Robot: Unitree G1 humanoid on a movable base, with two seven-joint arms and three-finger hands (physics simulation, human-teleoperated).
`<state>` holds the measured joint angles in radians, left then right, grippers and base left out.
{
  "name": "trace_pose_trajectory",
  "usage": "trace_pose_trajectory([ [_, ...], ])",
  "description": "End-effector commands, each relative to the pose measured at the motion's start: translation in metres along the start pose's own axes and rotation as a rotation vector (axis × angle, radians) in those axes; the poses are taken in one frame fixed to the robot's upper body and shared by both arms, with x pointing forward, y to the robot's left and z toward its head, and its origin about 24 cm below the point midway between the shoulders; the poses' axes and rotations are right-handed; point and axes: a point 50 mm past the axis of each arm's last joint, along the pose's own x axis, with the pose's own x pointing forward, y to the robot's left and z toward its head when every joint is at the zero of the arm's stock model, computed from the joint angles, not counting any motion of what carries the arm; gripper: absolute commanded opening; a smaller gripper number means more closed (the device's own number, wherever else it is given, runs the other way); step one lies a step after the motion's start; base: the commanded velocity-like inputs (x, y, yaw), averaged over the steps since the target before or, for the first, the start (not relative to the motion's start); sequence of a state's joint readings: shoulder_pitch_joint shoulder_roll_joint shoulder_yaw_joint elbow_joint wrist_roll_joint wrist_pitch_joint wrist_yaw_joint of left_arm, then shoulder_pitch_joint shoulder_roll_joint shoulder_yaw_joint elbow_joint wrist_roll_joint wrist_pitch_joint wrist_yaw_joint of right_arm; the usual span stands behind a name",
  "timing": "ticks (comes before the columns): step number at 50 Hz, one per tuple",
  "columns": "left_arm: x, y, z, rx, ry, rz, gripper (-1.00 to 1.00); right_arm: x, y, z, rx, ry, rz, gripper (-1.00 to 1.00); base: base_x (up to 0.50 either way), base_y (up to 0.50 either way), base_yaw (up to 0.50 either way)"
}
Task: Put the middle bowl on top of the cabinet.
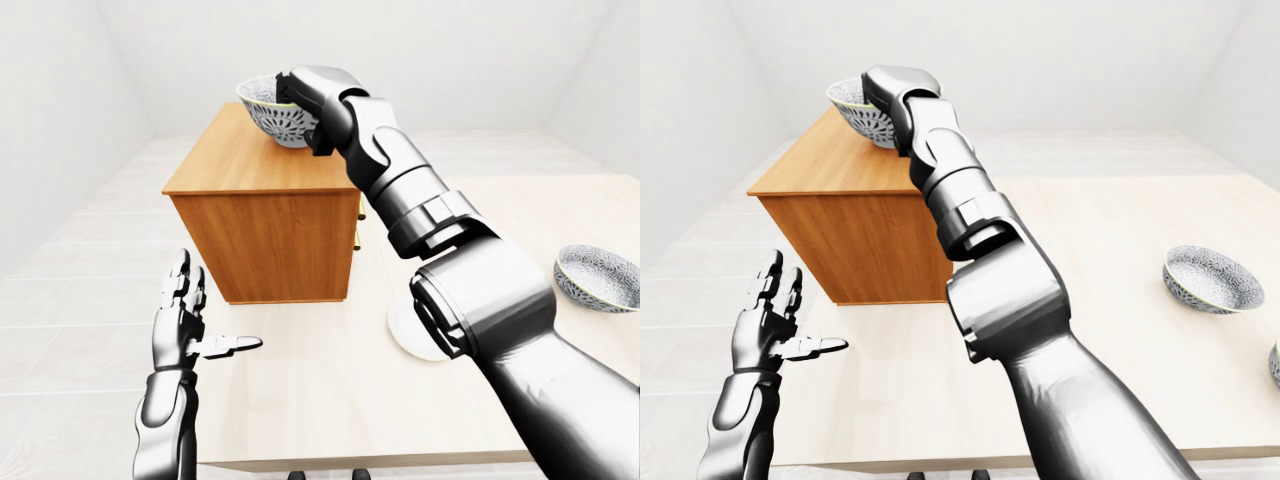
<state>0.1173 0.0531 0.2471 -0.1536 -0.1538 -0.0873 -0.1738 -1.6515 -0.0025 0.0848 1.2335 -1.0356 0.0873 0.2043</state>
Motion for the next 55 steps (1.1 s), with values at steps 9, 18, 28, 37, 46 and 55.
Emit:
trace_pose_trajectory([
  [9,0.001,0.001,-0.002,-0.004,0.007,0.004,1.0,0.0,-0.001,0.001,-0.011,-0.001,-0.021,-0.91,0.0,0.0,0.0],
  [18,0.001,0.001,-0.001,-0.005,0.004,0.002,1.0,0.0,0.002,0.0,-0.008,0.0,-0.017,-0.88,0.0,0.0,0.0],
  [28,0.002,0.002,-0.001,-0.008,0.002,0.004,1.0,0.0,0.006,-0.001,-0.009,0.005,-0.014,-0.73,0.0,0.0,0.0],
  [37,0.002,0.001,-0.003,-0.008,0.01,0.002,1.0,0.0,0.008,-0.002,-0.014,0.008,-0.011,-0.72,0.0,0.0,0.0],
  [46,0.002,0.001,-0.002,-0.007,0.007,0.003,1.0,0.001,0.009,-0.002,-0.015,0.006,-0.005,-0.65,0.0,0.0,0.0],
  [55,0.002,0.001,-0.001,-0.008,0.002,0.002,1.0,0.001,0.012,-0.001,-0.017,0.006,-0.003,-0.57,0.0,0.0,0.0],
])
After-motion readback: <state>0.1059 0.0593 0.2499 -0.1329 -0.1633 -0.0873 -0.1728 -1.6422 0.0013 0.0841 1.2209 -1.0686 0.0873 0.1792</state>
